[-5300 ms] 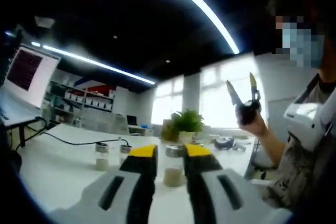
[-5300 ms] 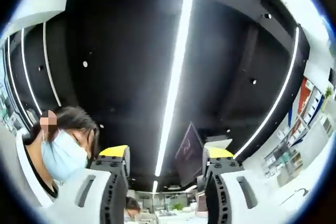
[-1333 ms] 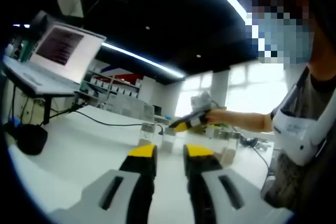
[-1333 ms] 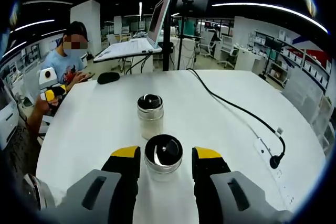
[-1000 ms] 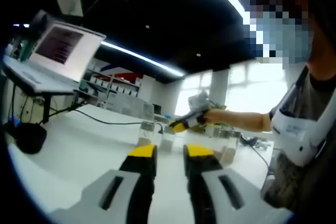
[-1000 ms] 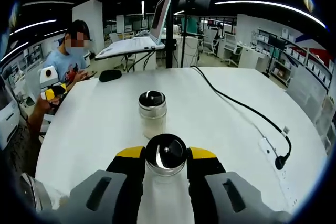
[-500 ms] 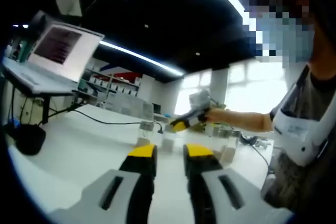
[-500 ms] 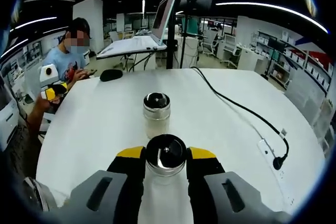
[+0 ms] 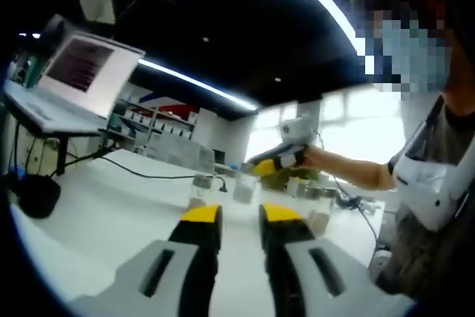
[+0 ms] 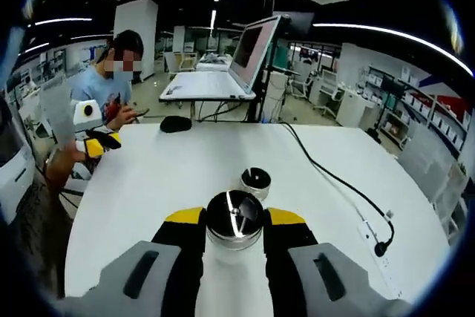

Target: Rotate the seasoning bottle until the label or dispensing opening points toward the visible target arrow and the bottle remains upright within the marked orientation range

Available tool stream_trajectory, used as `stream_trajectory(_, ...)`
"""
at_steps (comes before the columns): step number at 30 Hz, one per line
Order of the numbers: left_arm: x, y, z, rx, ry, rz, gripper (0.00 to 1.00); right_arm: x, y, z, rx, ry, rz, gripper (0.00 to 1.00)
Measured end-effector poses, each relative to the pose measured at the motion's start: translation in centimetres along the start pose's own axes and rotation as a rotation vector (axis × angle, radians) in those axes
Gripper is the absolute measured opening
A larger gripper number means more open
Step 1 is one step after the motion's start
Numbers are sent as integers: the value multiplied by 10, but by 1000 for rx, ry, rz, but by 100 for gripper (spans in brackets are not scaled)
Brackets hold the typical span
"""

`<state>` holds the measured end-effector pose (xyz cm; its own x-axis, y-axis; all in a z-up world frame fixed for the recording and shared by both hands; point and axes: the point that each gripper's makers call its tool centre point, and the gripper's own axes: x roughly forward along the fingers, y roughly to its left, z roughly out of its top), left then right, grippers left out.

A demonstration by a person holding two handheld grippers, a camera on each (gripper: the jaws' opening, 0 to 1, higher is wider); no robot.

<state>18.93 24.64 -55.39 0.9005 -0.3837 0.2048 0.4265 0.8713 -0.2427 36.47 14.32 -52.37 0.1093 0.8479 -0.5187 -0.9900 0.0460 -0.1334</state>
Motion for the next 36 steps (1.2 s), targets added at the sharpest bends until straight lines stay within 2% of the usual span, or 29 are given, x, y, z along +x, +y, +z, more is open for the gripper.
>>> stream_trajectory(3, 0, -7, 4, 8, -10, -15, 21, -6, 15, 8, 3, -24, 11, 29)
stream_trajectory(8, -1, -12, 11, 13, -31, -29, 21, -10, 34, 11, -8, -29, 16, 29)
stream_trajectory(12, -3, -15, 14, 15, -42, -34, 21, -8, 49, 4, 48, -15, 58, 29)
stream_trajectory(22, -5, -19, 20, 25, -59, -42, 21, -8, 69, -8, 11, 14, 52, 29)
stream_trajectory(27, -4, -21, 19, 28, -57, -48, 21, -8, 81, -11, -40, 59, 46, 29)
stream_trajectory(30, -4, -23, 18, 31, -51, -54, 21, -7, 91, -20, -116, 126, 34, 29)
stream_trajectory(32, -4, -24, 19, 33, -53, -58, 21, -4, 97, -24, -126, 159, 31, 29)
stream_trajectory(36, -5, -24, 21, 36, -57, -59, 21, 1, 104, -25, -137, 176, 35, 29)
